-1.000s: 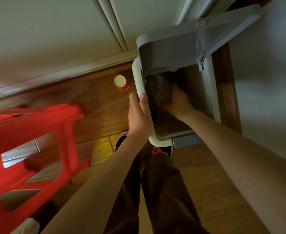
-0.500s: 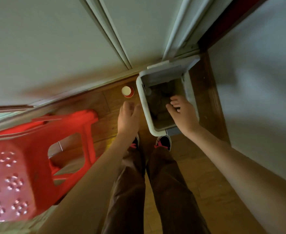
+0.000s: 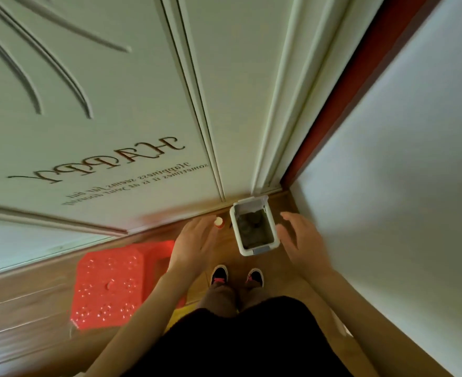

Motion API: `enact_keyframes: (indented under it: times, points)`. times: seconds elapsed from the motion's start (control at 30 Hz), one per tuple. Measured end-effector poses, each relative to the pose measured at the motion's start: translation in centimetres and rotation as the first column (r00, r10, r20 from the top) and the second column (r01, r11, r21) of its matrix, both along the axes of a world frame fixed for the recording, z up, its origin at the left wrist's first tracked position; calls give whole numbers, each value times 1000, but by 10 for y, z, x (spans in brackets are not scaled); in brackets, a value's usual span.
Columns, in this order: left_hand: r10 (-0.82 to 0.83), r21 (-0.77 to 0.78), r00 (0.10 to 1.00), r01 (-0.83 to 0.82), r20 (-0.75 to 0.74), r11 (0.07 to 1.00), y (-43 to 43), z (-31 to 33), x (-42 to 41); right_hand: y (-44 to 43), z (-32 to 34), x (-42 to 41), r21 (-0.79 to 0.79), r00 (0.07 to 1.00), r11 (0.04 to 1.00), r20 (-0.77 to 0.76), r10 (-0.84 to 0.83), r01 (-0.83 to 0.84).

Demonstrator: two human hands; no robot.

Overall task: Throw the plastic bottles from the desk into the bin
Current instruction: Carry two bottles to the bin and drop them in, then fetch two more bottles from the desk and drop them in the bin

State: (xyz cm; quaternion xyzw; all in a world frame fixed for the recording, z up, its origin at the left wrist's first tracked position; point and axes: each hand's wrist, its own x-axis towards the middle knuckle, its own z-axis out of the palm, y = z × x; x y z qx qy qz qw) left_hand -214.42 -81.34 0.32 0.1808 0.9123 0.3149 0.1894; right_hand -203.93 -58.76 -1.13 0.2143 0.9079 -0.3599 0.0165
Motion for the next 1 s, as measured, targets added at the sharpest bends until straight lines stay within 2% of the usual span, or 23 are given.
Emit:
enact_keyframes:
  times: [0.17, 0.3, 0.37, 0.57, 0.7, 0.8, 0.9, 1.0]
  points:
    - [-29, -2, 999, 29, 30, 1000, -22, 20, 30, -11, 22, 38, 65, 995, 998, 99, -7, 1]
    - [-105, -63, 986, 114, 131, 992, -46, 6, 44, -23, 22, 67, -71, 956, 996, 293, -24, 46]
    - [-113, -63, 980, 125, 165, 990, -53, -1, 43, -30, 19, 76, -47, 935, 994, 346, -73, 95]
    - [-208, 48, 961, 203, 183, 978, -45, 2, 6, -50, 19, 85, 29, 895, 914, 190, -403, 405]
    - [-402, 144, 905, 383, 141, 913, -25, 12, -37, -74, 30, 86, 27, 782, 791, 134, -608, 611]
    - [-526, 145, 837, 507, 149, 849, -9, 19, -69, -105, 42, 101, -35, 621, 621, 79, -780, 783]
    - [-653, 142, 754, 640, 77, 756, 12, 22, -84, -140, 49, 121, -72, 499, 498, -9, -867, 864]
    - [-742, 154, 666, 727, 81, 669, 27, 21, -75, -181, 47, 147, -79, 340, 340, -12, -940, 937]
